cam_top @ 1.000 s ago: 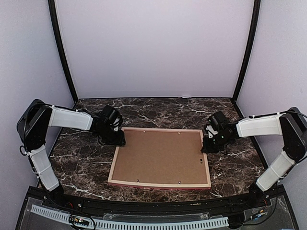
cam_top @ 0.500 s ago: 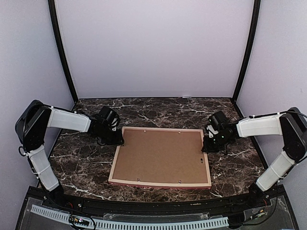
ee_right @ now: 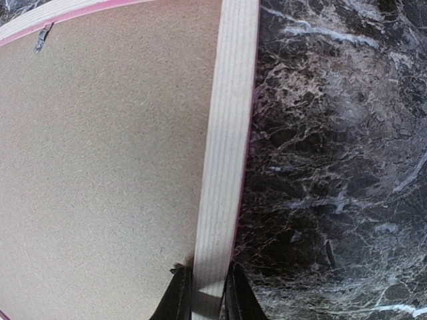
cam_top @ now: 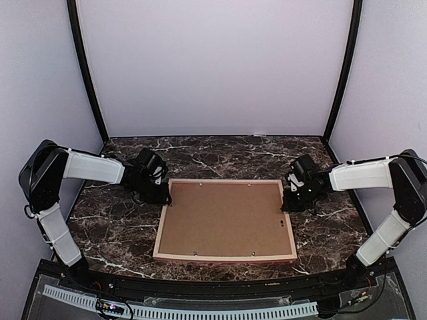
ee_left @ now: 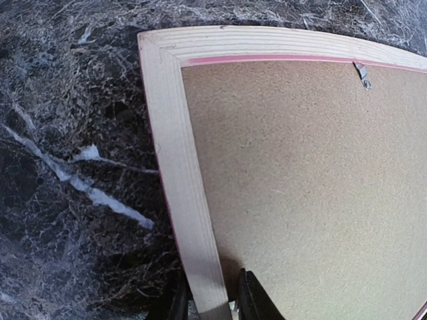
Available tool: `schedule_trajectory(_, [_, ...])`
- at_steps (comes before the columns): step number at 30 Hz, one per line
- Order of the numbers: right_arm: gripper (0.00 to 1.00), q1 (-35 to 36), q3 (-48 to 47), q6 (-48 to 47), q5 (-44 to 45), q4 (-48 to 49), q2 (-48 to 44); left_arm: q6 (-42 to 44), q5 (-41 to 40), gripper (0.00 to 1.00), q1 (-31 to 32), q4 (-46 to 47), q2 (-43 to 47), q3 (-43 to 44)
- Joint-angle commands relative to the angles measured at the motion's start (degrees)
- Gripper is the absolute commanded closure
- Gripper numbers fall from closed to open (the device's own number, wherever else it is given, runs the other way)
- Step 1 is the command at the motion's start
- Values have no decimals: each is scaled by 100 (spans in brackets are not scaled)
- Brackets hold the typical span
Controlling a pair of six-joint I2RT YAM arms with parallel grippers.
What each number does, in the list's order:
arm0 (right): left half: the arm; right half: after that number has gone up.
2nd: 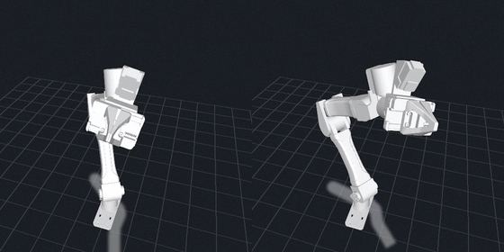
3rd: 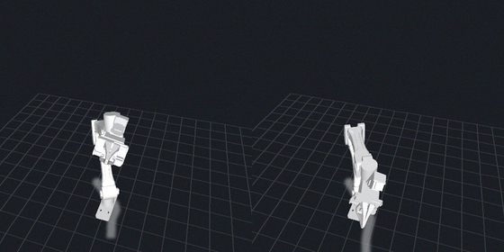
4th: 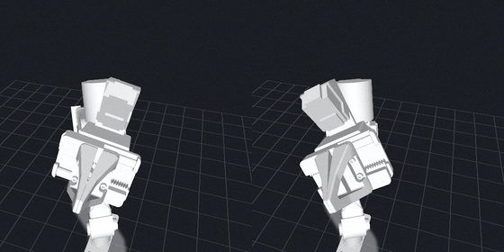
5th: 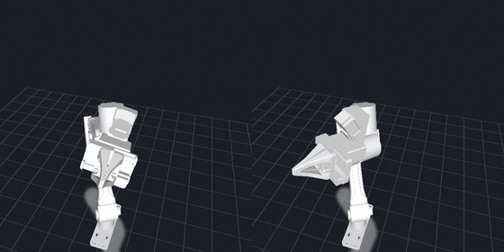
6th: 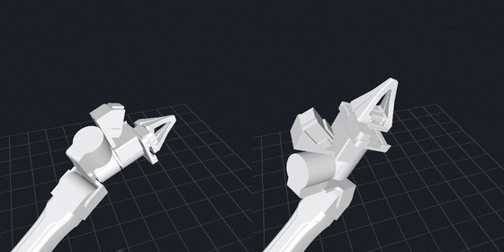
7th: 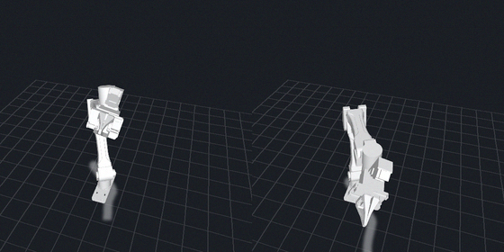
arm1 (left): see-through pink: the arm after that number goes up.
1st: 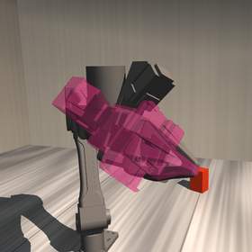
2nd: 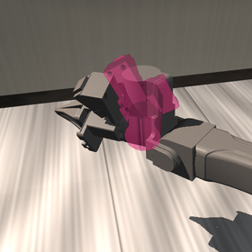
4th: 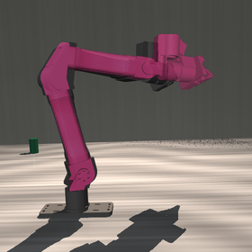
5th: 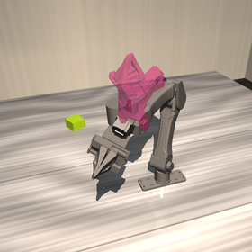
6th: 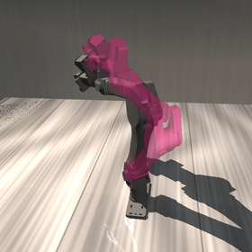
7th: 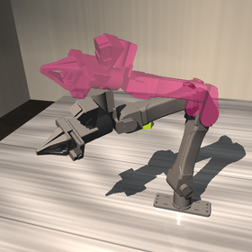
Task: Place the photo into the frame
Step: Press the fastener onto the backboard.
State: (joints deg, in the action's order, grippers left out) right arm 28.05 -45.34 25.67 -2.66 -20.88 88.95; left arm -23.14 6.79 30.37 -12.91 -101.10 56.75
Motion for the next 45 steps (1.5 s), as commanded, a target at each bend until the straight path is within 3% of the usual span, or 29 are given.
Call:
schedule_trajectory(1, [85,16,100,-214,-77,79,70,331,396,73,74,-961,-24,-137])
schedule_trajectory(10, [85,16,46,-203,-68,48,106,417,671,70,0,-912,127,-114])
schedule_trajectory(12, [84,12,35,-203,-68,29,105,390,723,66,-61,-844,200,-128])
schedule_trajectory(18, [85,16,17,-203,-52,9,85,304,597,40,-110,-729,521,-152])
schedule_trajectory(23, [85,16,16,-181,-50,12,55,291,461,31,-110,-719,787,-288])
schedule_trajectory(36, [82,16,3,-149,-15,0,49,318,638,30,5,-717,1104,-789])
schedule_trajectory(45, [75,14,-66,-150,-27,-14,97,200,677,51,228,-632,769,-669])
